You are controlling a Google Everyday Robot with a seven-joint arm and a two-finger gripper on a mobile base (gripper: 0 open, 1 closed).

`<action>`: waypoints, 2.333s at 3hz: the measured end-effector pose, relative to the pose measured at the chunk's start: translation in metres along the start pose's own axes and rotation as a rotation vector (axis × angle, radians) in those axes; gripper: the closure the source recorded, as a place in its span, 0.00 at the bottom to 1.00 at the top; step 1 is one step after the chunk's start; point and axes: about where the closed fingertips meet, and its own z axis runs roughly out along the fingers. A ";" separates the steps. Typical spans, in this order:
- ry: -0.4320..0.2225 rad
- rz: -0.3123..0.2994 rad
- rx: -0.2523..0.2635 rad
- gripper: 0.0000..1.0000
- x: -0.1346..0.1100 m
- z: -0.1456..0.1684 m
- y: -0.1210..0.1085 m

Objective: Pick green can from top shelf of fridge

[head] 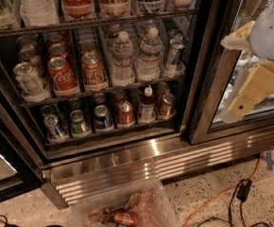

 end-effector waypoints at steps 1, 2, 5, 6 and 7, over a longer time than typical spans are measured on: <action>0.000 0.000 0.000 0.00 0.000 0.000 0.000; -0.086 0.017 -0.018 0.00 -0.019 0.017 -0.007; -0.620 -0.049 -0.152 0.00 -0.179 0.045 -0.004; -0.620 -0.049 -0.152 0.00 -0.180 0.045 -0.004; -0.642 -0.012 -0.122 0.00 -0.192 0.052 -0.014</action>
Offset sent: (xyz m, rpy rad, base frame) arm 0.0384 0.0527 -0.0139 0.2360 0.0105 0.0238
